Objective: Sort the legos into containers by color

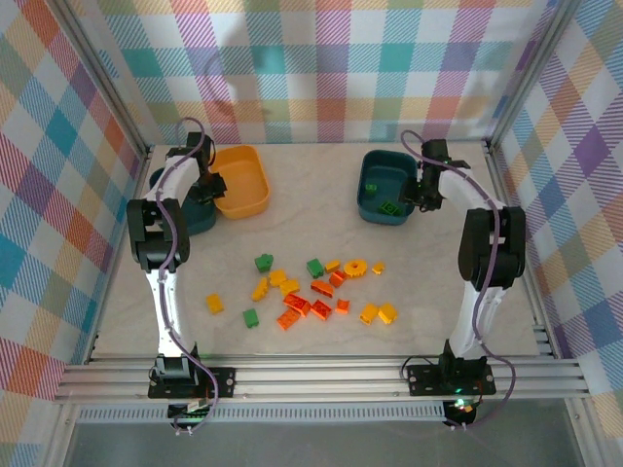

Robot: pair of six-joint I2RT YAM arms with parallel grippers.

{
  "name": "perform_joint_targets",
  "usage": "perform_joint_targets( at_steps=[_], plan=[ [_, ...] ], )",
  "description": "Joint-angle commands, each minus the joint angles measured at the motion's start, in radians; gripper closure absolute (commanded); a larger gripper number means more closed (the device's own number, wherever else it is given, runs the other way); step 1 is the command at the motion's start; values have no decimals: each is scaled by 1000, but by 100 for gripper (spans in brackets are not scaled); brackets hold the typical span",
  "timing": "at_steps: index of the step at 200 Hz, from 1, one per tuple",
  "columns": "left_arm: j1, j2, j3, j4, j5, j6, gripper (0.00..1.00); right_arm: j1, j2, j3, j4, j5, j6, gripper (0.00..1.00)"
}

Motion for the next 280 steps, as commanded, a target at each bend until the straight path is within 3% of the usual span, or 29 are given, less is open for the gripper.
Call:
perform_joint_targets(
  at_steps=[1, 46, 115, 189, 280],
  plan=[
    [-20, -43, -16, 21, 36, 22, 83, -8, 19, 29, -29, -13, -25, 59],
    [-123, -91, -67, 60, 61, 57, 93, -6, 35, 19, -11, -38, -26, 81],
    [-287, -135, -138, 88, 63, 85, 95, 40, -46, -97, 53, -33, -14, 99],
    [-333, -164, -209, 112, 95, -4, 94, 116, -180, -266, 86, -71, 0, 100],
    [-350, -115, -174, 56, 127, -15, 89, 160, -135, -223, 79, -119, 29, 98]
  ],
)
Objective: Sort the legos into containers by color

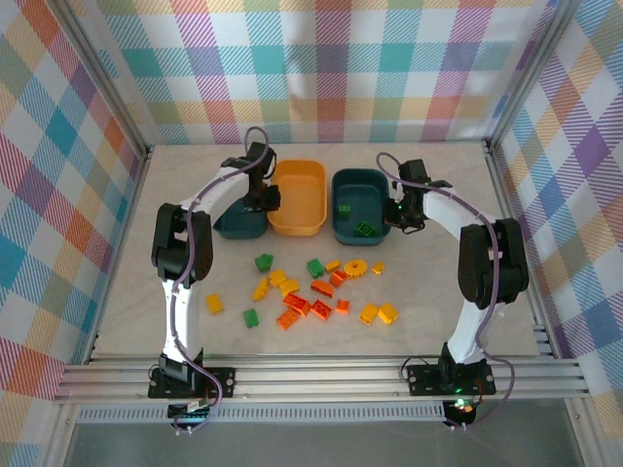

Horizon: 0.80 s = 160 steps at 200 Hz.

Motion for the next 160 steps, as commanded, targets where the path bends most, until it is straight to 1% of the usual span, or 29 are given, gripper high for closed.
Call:
perform_joint_targets(
  at_steps=[1, 16, 28, 33, 37, 38, 41, 55, 61, 71, 75, 97, 104, 114, 131, 146, 160],
  plan=[
    [-14, 13, 3, -36, 60, -40, 89, 8, 20, 35, -12, -29, 19, 98],
    [-14, 10, -17, -28, 58, -52, 88, 8, 16, 37, -5, -35, 30, 96],
    [-15, 7, -24, -30, 61, -59, 83, 8, 14, 40, -6, -53, 38, 93],
    [-15, 7, -25, -32, 64, -61, 81, 8, 13, 41, -8, -63, 43, 90],
    [-16, 4, -26, -32, 69, -63, 80, 8, 13, 42, -9, -67, 46, 85],
    [-17, 4, -27, -32, 70, -63, 79, 8, 11, 41, -9, -69, 48, 83],
    [-17, 2, -28, -31, 74, -62, 78, 7, 11, 40, -9, -71, 51, 81],
    [-23, -2, -30, -30, 85, -63, 73, 7, -3, 32, -5, -89, 59, 78],
    [-27, -3, -27, -34, 83, -59, 70, 8, -11, 26, -4, -95, 66, 75],
    [-29, 1, -20, -50, 73, -61, 64, 8, -29, 11, -2, -99, 76, 63],
    [-29, 0, -18, -54, 73, -61, 61, 8, -38, 4, 0, -97, 79, 61],
    [-31, -26, -33, -55, 77, -69, 53, 8, -115, -38, -5, -66, 84, 57],
    [-31, -35, -33, -61, 69, -71, 49, 7, -144, -50, -14, -52, 84, 55],
    [-31, -46, -26, -76, 43, -77, 40, 9, -185, -71, -24, -36, 86, 53],
    [-29, -73, -16, -92, 18, -86, 32, 16, -254, -114, -50, -11, 92, 50],
    [-29, -111, -19, -85, 24, -105, 22, 35, -317, -154, -84, 30, 90, 49],
    [-29, -150, -35, -63, 67, -121, 18, 65, -370, -184, -136, 67, 85, 48]
  ],
)
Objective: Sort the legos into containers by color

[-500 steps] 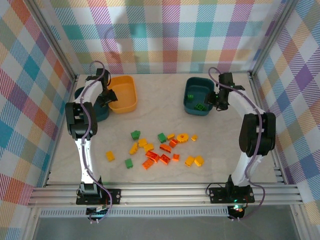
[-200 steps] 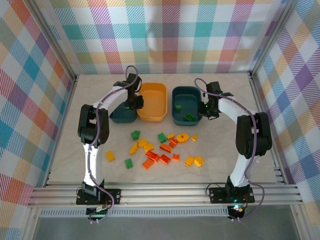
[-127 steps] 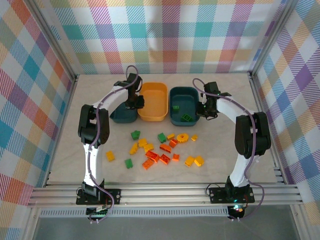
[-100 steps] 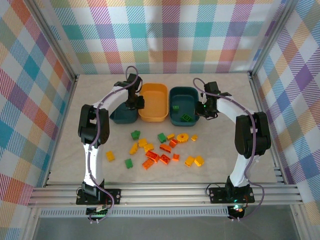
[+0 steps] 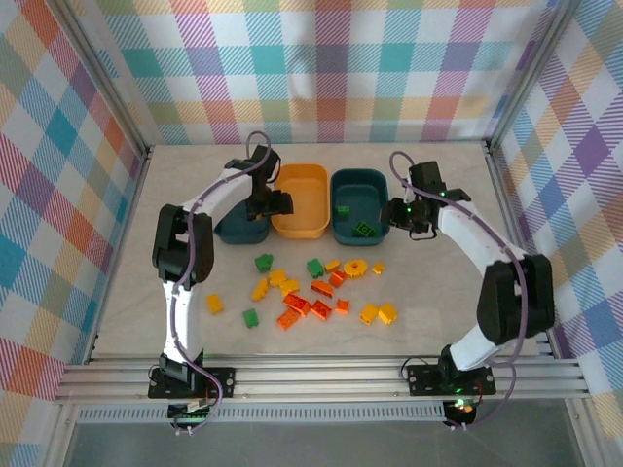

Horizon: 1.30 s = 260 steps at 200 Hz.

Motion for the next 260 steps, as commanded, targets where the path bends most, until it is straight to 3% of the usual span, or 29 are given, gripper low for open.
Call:
perform_joint_targets(
  at_steps=[1, 23, 48, 77, 89, 105, 134, 191, 260],
  plan=[
    [-5, -128, -20, -10, 33, -35, 18, 49, -78, -53, -106, 71, 6, 48],
    [-4, -221, -49, 24, 119, -78, 16, 109, -148, -122, -188, 93, 25, 46],
    [-5, -434, -189, 135, 245, -146, 14, 137, -242, -229, -224, -35, 68, 41],
    [-5, -686, -402, 196, 200, -166, 5, 210, -333, -316, -354, -22, 125, 39],
    [-5, -766, -498, 202, 201, -178, 5, 287, -356, -336, -384, 19, 171, 37],
    [-5, -858, -639, 244, 245, -225, 5, 355, -328, -299, -431, 5, 243, 35],
    [-5, -977, -813, 285, 278, -298, 5, 433, -276, -340, -465, 118, 376, 38],
    [-5, -1027, -845, 270, 268, -283, 3, 488, -238, -424, -423, 163, 449, 37],
    [0, -993, -752, 224, 259, -217, 3, 478, -37, -318, -352, 253, 361, 36]
  ],
)
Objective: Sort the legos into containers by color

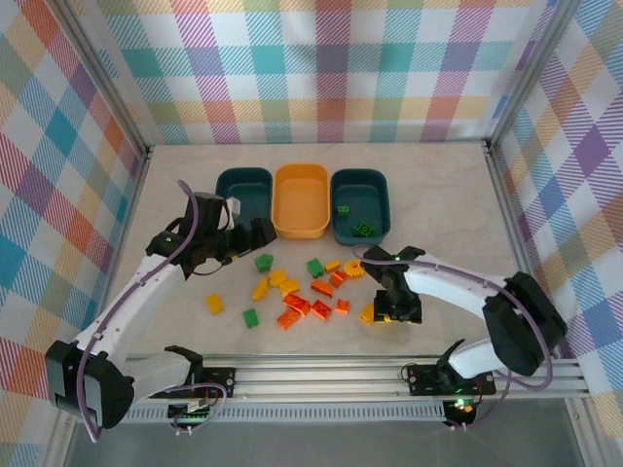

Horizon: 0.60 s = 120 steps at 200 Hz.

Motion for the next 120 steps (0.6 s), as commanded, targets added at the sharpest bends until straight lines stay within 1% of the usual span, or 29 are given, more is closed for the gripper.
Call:
perform_joint_targets(
  at_steps=[1, 27, 54, 80, 98, 109, 120],
  plan=[
    [0, -7, 34, -20, -2, 32, 3, -5, 62, 55, 29, 67, -40, 36],
    [5, -6, 45, -36, -7, 38, 2, -48, 96, 70, 70, 79, -95, 37],
    [9, -7, 51, -36, -11, 38, 2, -83, 130, 72, 126, 36, -140, 41],
    [10, 3, 51, -30, -16, 31, 3, -85, 147, 61, 149, 16, -148, 50],
    [10, 13, 50, -27, -8, 26, 2, -85, 119, 45, 145, 5, -145, 56],
    [10, 18, 50, -22, -3, 22, 2, -85, 91, 34, 139, 5, -141, 55],
    [11, 20, 48, -18, 4, 21, 2, -85, 62, 26, 129, -14, -138, 48]
  ],
)
